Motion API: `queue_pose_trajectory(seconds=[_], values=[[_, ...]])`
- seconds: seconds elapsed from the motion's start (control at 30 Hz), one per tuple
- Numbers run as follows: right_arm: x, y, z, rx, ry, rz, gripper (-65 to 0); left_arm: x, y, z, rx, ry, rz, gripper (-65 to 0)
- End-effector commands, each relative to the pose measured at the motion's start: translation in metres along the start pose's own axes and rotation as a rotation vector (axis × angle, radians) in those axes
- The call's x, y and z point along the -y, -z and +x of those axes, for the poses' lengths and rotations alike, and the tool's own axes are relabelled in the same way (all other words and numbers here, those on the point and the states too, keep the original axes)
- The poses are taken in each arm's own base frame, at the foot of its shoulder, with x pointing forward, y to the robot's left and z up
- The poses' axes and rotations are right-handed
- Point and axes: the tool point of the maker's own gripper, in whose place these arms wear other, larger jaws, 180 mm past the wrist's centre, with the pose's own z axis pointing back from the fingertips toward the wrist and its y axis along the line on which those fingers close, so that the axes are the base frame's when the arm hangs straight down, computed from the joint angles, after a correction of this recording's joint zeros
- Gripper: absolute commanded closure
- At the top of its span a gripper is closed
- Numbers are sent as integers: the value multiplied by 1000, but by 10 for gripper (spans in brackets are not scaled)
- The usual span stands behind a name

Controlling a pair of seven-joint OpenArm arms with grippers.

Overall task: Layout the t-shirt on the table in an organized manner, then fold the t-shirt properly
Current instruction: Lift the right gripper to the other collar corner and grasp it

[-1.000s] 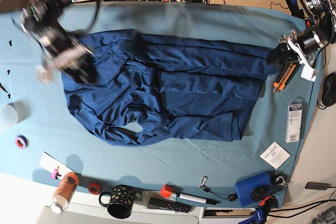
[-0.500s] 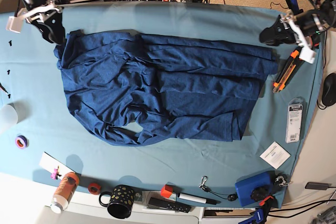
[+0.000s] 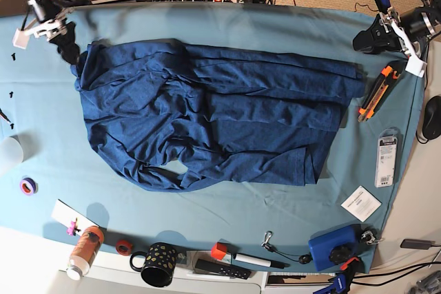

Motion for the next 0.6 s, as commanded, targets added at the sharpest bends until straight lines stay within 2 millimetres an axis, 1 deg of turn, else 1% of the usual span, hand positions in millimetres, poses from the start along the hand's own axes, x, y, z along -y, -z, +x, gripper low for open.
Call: queue_pose_trajectory(seconds=[0.0, 0.07, 0.13, 0.2, 0.33, 0.4, 0.47, 0.57], values=[[-5, 1, 20, 40, -37, 21, -280, 3, -6, 11, 27, 30, -6, -290], [-4, 7, 23, 17, -58, 17, -319, 3, -6, 11, 27, 30, -6, -290], [-4, 15, 24, -20, -91, 7, -342, 3, -6, 11, 27, 30, -6, -290], [-8, 23, 23, -54, -123, 15, -367, 3, -6, 11, 27, 30, -6, -290], [-22, 41, 12, -122, -164, 62, -371, 3, -6, 11, 27, 30, -6, -290], [-25, 47, 8, -136, -172, 69, -371, 3, -6, 11, 27, 30, -6, -290], [-21, 50, 4, -158, -187, 43, -371, 3, -6, 11, 27, 30, -6, -290], [-9, 48, 2, -186, -215, -21, -378, 3, -6, 11, 27, 30, -6, -290]])
